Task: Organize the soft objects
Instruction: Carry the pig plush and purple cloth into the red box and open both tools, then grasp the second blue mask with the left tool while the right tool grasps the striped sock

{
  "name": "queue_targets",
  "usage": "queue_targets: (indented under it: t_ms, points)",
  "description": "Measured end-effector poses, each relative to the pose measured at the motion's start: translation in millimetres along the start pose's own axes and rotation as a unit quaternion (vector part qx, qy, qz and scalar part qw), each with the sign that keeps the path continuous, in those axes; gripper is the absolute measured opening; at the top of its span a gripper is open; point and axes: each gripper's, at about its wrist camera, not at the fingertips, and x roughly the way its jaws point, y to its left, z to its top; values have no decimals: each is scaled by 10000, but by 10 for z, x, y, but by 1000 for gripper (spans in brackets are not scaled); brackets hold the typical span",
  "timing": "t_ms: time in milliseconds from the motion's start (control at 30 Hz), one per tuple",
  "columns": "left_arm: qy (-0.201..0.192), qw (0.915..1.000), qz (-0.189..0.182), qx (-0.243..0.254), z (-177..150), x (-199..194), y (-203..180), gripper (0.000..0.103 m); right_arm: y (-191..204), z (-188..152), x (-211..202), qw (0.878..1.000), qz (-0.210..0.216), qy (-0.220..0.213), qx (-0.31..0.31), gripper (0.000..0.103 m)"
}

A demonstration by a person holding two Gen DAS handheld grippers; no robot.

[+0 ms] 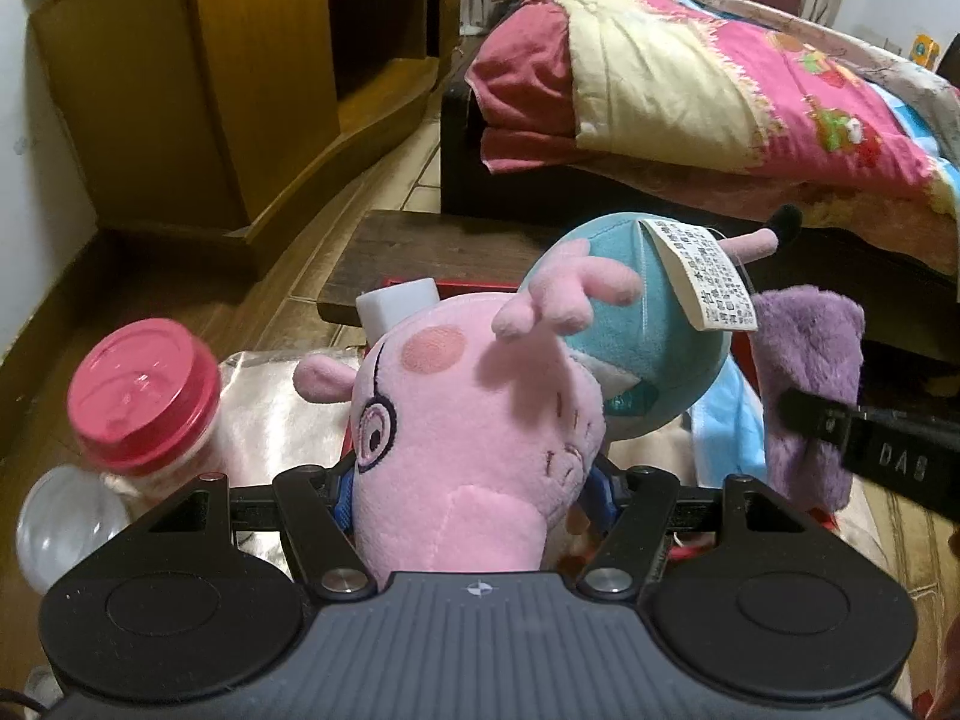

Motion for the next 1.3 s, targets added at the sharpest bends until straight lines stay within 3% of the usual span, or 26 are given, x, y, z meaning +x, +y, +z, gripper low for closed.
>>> queue_targets:
  t_ms: [67, 200, 267, 433, 800, 1067, 1300]
  points:
    - [48, 10000, 15, -12, 25, 75, 3, 67, -9, -5, 95, 10000, -54, -7, 11, 3]
    - [61, 9999, -42, -92, 36, 123, 33, 74, 10, -17, 149, 9998, -150, -29, -117, 34]
    - [-20, 9999, -10, -159, 40, 88, 61, 77, 8, -16, 131, 9998, -119, -92, -119, 41]
    - [-61, 9999, -23, -97, -51, -80, 160, 77, -1, -15, 72, 10000, -4, -38, -82, 41]
    - [46, 9978, -575, -340, -552, -633, 454, 77, 79, -190, -407, 9997, 56, -66, -227, 41]
    - [490, 9946, -867, -298, -976, -641, 384, 77, -41, -493, -619, 9994, -99, 195, -255, 41]
    - [1039, 9866, -1233, -254, -1368, -506, 157, 75, -186, -661, -657, 9986, -222, 408, -267, 41]
